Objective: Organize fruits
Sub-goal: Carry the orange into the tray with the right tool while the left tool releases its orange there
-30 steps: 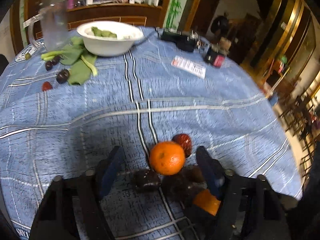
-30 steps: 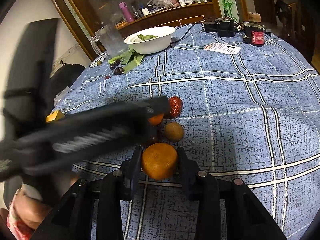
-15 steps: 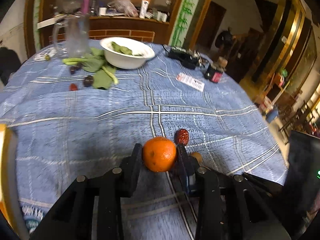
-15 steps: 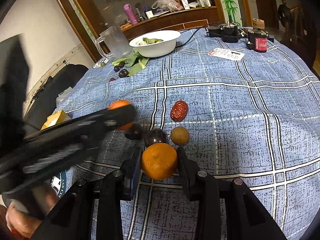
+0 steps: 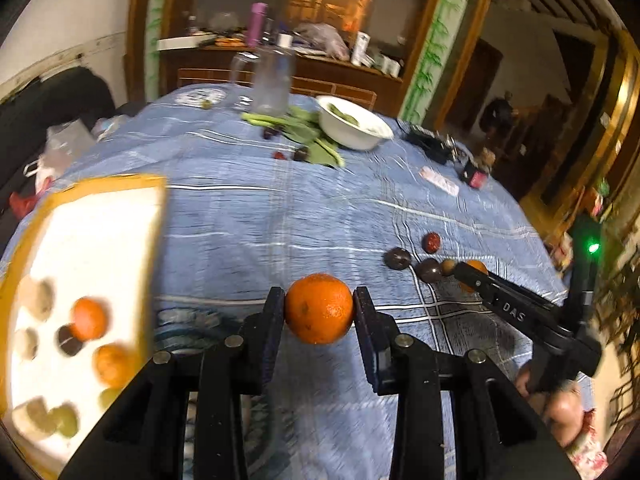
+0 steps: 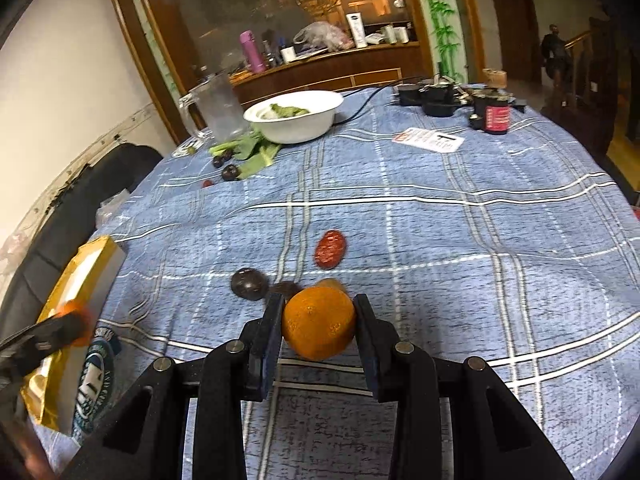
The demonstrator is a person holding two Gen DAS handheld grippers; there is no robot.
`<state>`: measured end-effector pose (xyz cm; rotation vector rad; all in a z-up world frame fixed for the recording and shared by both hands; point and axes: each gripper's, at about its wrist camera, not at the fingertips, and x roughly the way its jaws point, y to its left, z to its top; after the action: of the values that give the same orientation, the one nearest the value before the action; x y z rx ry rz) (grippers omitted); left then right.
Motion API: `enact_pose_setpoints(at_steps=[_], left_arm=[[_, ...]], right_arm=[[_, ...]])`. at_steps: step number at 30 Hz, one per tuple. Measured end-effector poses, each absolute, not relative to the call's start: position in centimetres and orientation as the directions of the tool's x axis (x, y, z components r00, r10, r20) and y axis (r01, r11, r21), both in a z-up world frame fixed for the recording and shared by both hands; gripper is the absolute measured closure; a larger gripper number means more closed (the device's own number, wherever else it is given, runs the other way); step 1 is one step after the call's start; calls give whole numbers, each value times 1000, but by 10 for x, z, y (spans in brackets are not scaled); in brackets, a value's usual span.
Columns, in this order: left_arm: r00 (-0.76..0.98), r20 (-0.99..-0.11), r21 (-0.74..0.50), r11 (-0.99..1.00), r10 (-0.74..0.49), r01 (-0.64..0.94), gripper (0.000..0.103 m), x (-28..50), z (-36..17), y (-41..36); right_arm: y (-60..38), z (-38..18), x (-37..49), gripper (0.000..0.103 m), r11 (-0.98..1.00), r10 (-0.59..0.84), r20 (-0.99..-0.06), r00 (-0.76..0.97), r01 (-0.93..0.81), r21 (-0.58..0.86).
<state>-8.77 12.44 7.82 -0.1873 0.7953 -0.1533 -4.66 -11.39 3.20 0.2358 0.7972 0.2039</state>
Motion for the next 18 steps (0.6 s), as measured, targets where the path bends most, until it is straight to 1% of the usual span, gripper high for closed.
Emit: enact_pose_setpoints(at_steps=[3, 6, 12, 15, 18], left_arm=[[728, -665, -234, 972, -169, 13, 69, -108, 95, 158], [752, -650, -231, 971, -109, -59, 69, -124, 106, 195], [747, -664, -224, 943, 38, -247, 69, -150, 99, 274], [726, -684, -235, 920, 74, -315, 69, -160, 89, 307], [710, -700, -254, 903, 76, -347, 69, -169, 77, 327]], right_arm=[[-118, 34, -51, 66, 957, 248, -685, 685, -62, 284], [-111, 48, -63, 66, 941, 295, -673, 678, -83, 329], [-44, 84, -85, 66, 906, 420, -639, 645, -253, 340], [4, 93, -91, 66, 872, 490, -639, 593, -345, 348], [58, 95, -97, 65, 824, 559, -646, 520, -439, 359]])
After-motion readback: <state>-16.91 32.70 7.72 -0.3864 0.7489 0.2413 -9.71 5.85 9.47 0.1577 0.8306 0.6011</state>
